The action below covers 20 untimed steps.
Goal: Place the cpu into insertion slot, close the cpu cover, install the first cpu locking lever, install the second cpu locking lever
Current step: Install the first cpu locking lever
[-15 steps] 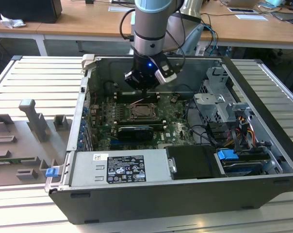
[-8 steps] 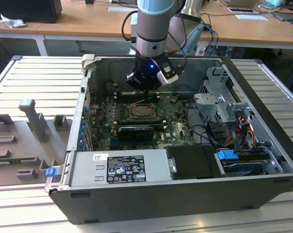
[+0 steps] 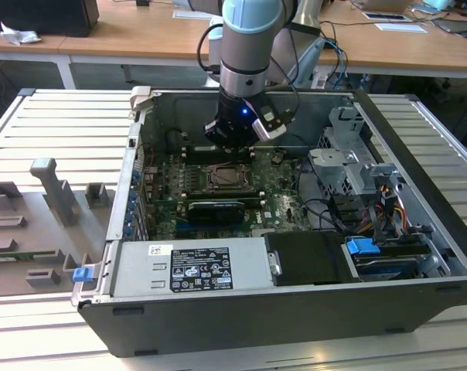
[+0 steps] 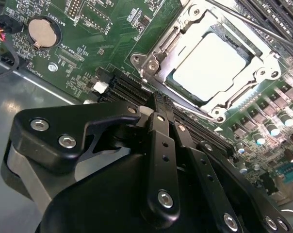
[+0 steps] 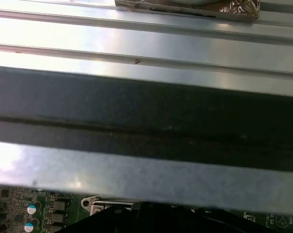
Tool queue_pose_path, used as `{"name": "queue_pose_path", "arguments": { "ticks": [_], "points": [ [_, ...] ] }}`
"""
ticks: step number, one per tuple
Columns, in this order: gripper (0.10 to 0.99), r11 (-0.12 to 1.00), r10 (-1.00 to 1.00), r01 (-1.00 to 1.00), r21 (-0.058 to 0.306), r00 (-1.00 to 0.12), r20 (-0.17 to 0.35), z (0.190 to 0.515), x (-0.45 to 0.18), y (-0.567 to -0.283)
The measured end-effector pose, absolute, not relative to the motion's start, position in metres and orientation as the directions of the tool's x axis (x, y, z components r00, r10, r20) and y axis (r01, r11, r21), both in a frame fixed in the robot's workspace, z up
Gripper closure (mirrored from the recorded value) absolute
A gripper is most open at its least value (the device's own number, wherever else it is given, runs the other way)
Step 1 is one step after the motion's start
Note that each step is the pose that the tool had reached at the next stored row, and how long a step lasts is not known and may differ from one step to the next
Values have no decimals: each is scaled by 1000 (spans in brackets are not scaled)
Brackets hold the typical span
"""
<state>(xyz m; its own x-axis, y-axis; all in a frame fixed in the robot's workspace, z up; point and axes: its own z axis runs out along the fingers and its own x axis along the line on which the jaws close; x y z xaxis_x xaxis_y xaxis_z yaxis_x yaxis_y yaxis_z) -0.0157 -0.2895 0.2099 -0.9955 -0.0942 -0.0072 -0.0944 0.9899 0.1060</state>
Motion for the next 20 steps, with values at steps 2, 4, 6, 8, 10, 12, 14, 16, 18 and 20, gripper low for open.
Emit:
{"name": "queue_pose_path", "arguments": {
  "ticks": [2,4,6,8,10,12,14,16,18,20],
  "points": [
    [980,990,-94,-94,105,-996,-7,208,-15,-290],
    [980,990,-94,-94,103,-996,-7,207,-15,-290],
    [980,990,-94,-94,101,-996,-7,206,-15,-290],
    [980,991,-94,-95,99,-996,-7,205,-15,-290],
    [980,991,-94,-94,98,-996,-6,205,-15,-290],
    [980,991,-94,-94,96,-996,-6,204,-15,-290],
    [980,991,-94,-94,94,-996,-6,201,-14,-290],
    [980,991,-94,-95,94,-996,-6,216,-14,-290],
    [980,991,-94,-95,94,-996,-6,216,-14,-290],
    [980,991,-94,-95,94,-996,-6,216,-14,-291]
  ]
}}
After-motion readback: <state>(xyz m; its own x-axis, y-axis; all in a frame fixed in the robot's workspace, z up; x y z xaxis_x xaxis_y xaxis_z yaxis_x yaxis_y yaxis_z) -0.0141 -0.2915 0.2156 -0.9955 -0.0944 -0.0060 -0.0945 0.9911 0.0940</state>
